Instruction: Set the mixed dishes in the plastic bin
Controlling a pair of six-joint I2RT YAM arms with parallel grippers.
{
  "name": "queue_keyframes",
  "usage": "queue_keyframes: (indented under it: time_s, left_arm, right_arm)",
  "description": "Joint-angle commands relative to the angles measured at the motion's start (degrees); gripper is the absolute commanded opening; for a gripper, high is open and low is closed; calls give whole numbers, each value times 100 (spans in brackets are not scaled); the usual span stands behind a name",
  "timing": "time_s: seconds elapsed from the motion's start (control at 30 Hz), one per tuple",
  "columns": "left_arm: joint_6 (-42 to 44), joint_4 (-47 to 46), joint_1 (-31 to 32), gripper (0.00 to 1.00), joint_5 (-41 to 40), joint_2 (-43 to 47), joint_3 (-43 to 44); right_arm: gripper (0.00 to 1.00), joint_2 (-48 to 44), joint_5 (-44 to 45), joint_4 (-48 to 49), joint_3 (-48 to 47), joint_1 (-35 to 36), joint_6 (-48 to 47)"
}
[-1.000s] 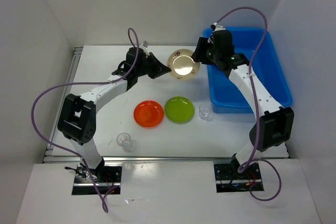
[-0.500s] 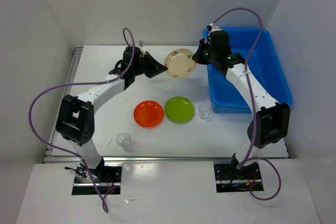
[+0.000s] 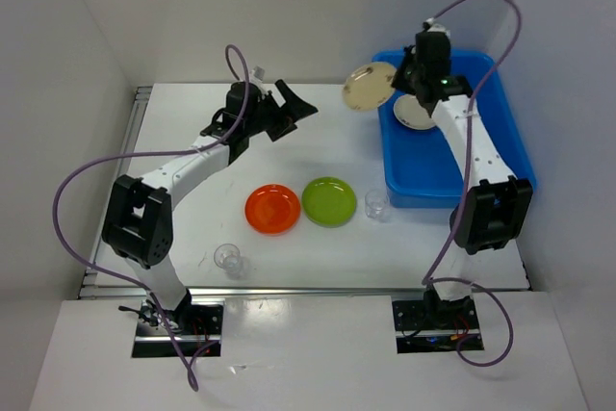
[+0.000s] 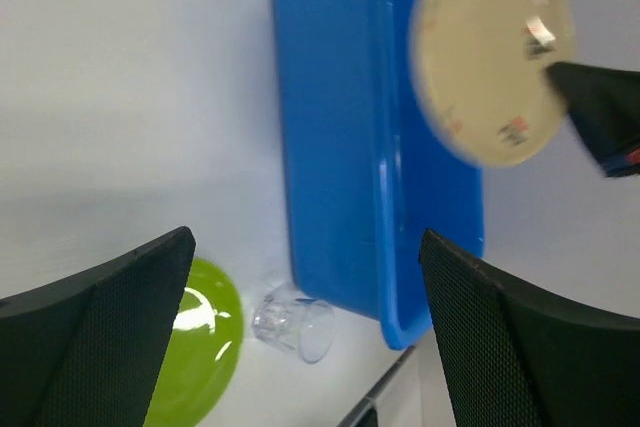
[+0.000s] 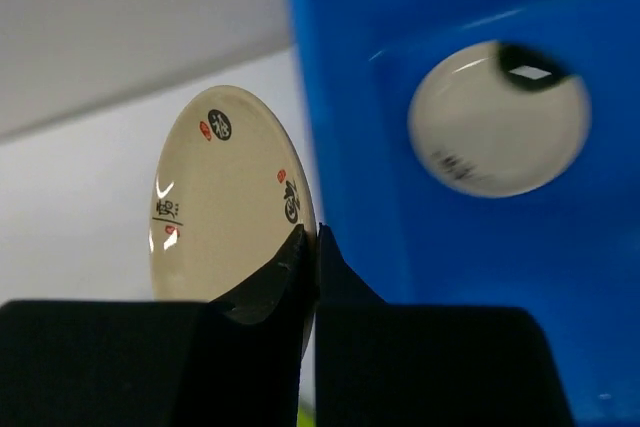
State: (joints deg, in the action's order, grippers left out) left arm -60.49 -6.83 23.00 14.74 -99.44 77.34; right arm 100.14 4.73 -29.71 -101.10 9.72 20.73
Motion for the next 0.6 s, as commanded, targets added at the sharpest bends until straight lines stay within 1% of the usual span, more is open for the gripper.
queue_keyframes:
  time_s: [0.0, 0.1, 0.13, 0.2, 0.33, 0.43, 0.47, 0.57]
  left_arm:
    - [300, -55, -217, 100, -305, 547, -358]
    - [362, -55, -270, 100, -410, 811, -658]
    - [423, -55, -270, 100, -411, 864, -815]
    - [424, -55, -332, 100, -411, 996, -957]
    - [529, 6, -384, 100, -464, 1049, -1090]
    - [582, 67, -455, 100, -464, 1049, -1090]
    - [582, 68, -455, 100, -524, 1049, -1090]
    - [722, 147, -507, 100, -630, 1049, -1090]
  right_arm:
    - [1, 163, 1124, -201, -725, -810, 124]
    - [1, 462, 1625, -254, -780, -1269, 308]
    - [1, 550, 1627, -350, -841, -1549, 309]
    - [1, 796, 1732, -465, -841, -1753, 457]
    - [1, 1340, 1987, -728, -1157, -1877, 519]
    - [1, 1929, 1988, -1009, -1648, -1877, 520]
    - [1, 2096, 1988, -1106, -1980, -1877, 520]
    - [1, 2650, 1936, -1309, -2404, -1877, 581]
